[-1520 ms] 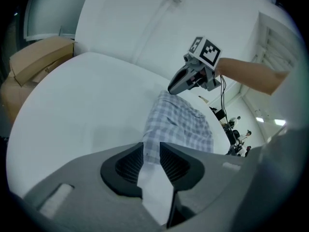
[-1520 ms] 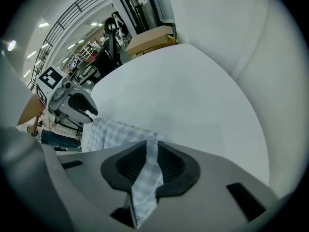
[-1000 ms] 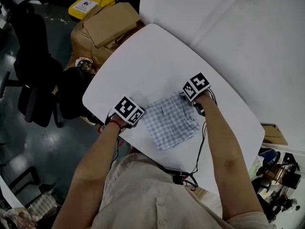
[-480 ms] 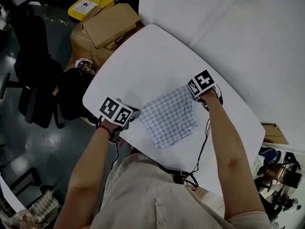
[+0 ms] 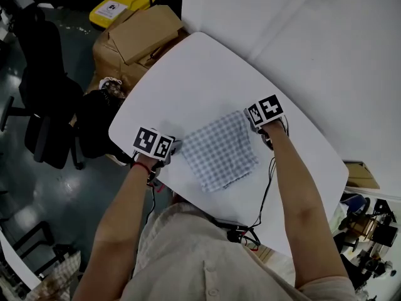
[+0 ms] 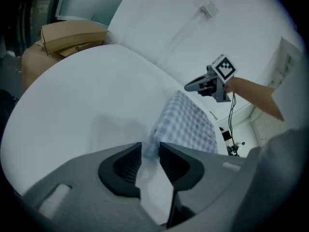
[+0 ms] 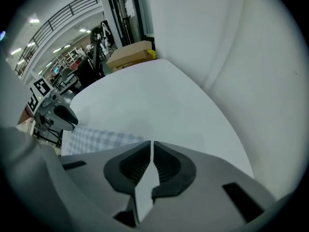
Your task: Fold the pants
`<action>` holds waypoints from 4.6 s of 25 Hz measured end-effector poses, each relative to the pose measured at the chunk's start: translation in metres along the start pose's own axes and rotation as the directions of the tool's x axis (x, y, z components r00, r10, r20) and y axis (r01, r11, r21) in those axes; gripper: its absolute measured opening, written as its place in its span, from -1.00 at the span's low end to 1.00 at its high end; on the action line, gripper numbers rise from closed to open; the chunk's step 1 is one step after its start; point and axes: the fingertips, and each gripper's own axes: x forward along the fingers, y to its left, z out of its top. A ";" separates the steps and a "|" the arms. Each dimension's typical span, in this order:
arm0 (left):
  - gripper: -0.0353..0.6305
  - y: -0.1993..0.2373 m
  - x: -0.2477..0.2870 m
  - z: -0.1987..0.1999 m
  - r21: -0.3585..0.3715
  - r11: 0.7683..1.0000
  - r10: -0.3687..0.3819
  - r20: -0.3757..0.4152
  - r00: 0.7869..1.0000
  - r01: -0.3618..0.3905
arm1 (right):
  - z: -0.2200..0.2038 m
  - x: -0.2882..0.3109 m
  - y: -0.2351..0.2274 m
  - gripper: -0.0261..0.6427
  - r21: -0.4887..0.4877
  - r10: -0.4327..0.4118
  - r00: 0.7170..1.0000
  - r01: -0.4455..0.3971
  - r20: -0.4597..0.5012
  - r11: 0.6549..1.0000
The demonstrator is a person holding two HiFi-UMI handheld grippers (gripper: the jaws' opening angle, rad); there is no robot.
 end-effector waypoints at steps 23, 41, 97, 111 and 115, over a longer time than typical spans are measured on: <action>-0.49 -0.150 0.035 -0.107 -0.224 0.937 -0.289 -0.073 0.955 0.267 | -0.102 -0.019 0.041 -0.74 0.326 0.428 0.904 -0.398 -0.023 0.857; -0.78 -0.155 0.043 -0.109 -0.218 0.945 -0.262 -0.052 0.964 0.245 | -0.101 -0.025 0.021 -0.87 0.291 0.407 0.912 -0.373 -0.060 0.881; -0.83 -0.147 0.030 -0.100 -0.537 0.777 -0.211 0.269 0.940 0.328 | -0.194 -0.047 0.049 -0.86 0.146 0.477 0.873 -0.461 -0.102 0.875; -0.44 -0.193 0.050 -0.144 -0.329 0.919 -0.221 0.033 0.975 0.220 | -0.207 -0.045 0.030 -0.85 0.038 0.362 0.923 -0.360 -0.128 0.932; -0.24 -0.193 0.043 -0.156 -0.121 0.992 -0.056 -0.071 0.996 0.048 | -0.225 -0.046 0.011 -0.85 0.018 0.277 0.950 -0.278 -0.141 0.960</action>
